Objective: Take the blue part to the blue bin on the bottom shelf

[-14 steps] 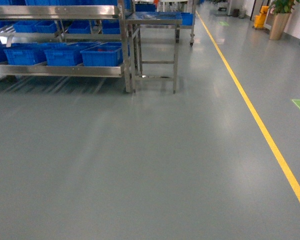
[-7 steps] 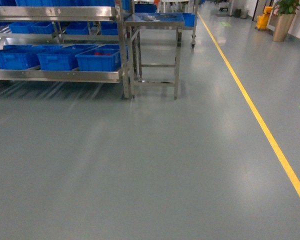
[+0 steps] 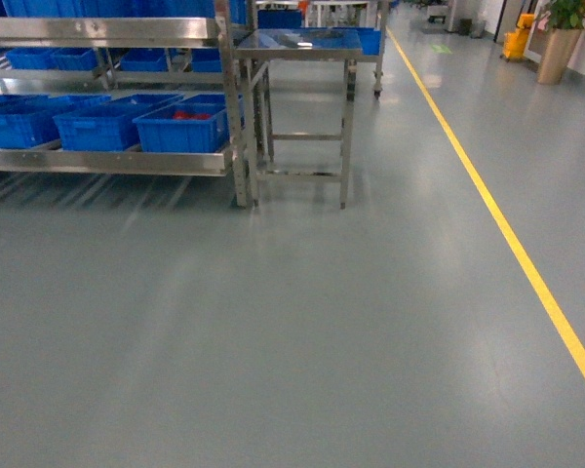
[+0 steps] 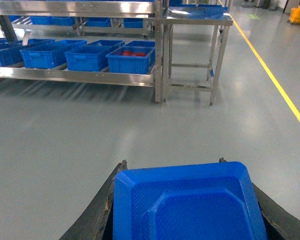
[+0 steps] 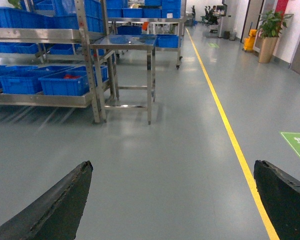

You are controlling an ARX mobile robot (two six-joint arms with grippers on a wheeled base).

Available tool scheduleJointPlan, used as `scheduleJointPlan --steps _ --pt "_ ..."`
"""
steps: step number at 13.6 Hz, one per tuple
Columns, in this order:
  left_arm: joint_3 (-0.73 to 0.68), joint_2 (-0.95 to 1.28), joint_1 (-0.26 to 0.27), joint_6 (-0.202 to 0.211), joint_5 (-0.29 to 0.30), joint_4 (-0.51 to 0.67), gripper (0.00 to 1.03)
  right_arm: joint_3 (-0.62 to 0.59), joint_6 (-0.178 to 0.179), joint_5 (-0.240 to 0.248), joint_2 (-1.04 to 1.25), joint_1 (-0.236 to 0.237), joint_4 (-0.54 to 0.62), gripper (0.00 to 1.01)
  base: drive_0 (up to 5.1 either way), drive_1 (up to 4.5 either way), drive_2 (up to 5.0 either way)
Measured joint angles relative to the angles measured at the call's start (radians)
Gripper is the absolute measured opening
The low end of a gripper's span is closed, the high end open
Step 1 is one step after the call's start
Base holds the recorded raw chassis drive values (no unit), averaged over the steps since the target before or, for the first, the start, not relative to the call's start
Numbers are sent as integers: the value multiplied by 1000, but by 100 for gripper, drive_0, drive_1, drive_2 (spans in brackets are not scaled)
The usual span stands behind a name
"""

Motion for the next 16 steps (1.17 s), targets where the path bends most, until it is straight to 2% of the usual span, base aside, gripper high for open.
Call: scheduleJointPlan --steps 16 --pt "0 -1 0 0 2 -2 44 0 0 0 0 0 2 98 0 430 -431"
